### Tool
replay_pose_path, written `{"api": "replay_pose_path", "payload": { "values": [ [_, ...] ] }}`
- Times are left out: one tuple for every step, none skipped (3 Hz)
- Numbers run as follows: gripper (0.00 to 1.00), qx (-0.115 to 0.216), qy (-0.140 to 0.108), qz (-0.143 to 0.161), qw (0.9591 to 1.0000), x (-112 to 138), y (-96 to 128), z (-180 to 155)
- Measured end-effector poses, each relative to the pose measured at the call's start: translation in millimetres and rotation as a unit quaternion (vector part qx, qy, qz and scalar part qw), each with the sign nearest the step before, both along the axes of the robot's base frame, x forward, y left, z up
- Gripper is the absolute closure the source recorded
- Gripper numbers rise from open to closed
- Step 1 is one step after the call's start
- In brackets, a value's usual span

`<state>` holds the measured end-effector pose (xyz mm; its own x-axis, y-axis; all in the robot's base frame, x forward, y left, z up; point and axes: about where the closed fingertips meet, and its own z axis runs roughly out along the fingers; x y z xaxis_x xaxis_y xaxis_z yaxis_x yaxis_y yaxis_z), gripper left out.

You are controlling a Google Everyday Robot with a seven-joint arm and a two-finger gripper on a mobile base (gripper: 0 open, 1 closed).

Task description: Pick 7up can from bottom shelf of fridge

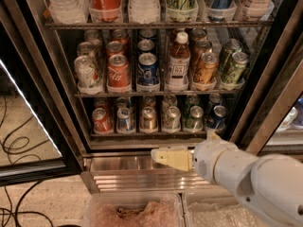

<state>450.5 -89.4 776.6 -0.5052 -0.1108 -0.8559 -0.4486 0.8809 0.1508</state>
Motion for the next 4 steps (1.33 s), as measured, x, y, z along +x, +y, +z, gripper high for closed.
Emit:
{"api": "replay_pose_path", "payload": {
  "values": [
    [0.00, 0.034, 0.017, -0.062, 0.9974, -14.2, -18.3, -61.4],
    [0.00, 0.045, 0.029, -0.103, 0.9932, -47.3, -23.5, -118.1],
    [0.00, 0.055, 0.022, -0.128, 0.9900, -63.5, -23.1, -134.5],
    [0.00, 0.054, -0.004, -0.139, 0.9888, -61.0, -19.1, -131.1]
  ]
}}
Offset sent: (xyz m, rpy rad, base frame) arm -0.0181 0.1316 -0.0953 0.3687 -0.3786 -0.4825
